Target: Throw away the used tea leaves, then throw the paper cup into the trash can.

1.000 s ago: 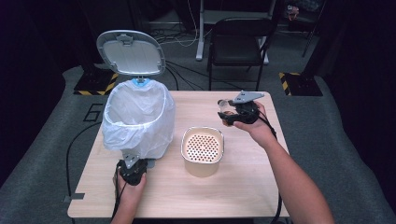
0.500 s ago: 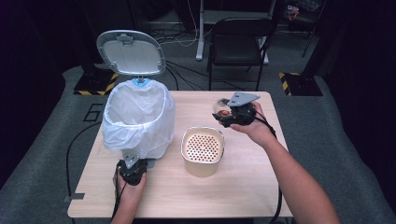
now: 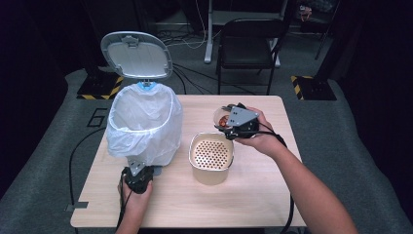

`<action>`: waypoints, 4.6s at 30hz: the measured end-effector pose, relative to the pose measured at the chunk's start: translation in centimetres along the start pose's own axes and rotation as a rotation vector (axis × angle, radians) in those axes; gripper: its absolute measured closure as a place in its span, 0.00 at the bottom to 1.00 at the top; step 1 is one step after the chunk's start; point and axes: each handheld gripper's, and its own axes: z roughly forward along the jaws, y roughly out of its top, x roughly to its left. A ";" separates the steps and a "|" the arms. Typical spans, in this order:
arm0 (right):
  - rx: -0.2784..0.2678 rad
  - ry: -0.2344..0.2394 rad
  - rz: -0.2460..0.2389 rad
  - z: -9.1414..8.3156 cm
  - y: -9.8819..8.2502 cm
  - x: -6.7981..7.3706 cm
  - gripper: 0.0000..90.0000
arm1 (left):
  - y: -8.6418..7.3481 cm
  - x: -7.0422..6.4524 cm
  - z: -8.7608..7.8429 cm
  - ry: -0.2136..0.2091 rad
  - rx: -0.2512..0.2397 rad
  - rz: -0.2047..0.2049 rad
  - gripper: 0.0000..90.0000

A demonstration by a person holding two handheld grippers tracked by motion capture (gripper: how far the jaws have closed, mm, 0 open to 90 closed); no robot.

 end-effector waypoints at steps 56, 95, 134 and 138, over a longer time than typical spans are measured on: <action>0.168 -0.405 -1.475 1.9 -0.8 10.4 0.40 | 0.0 0.0 0.0 -0.002 0.003 -0.002 0.87; 0.165 -0.431 -1.543 2.0 -0.8 10.5 0.39 | 0.0 0.0 0.0 -0.002 0.003 -0.002 0.87; 0.156 -0.395 -1.426 1.3 0.6 9.9 0.38 | 0.0 0.0 0.0 -0.003 0.004 -0.001 0.87; 0.152 -0.354 -1.401 1.2 1.1 9.6 0.38 | 0.0 0.0 0.0 -0.002 0.003 -0.001 0.87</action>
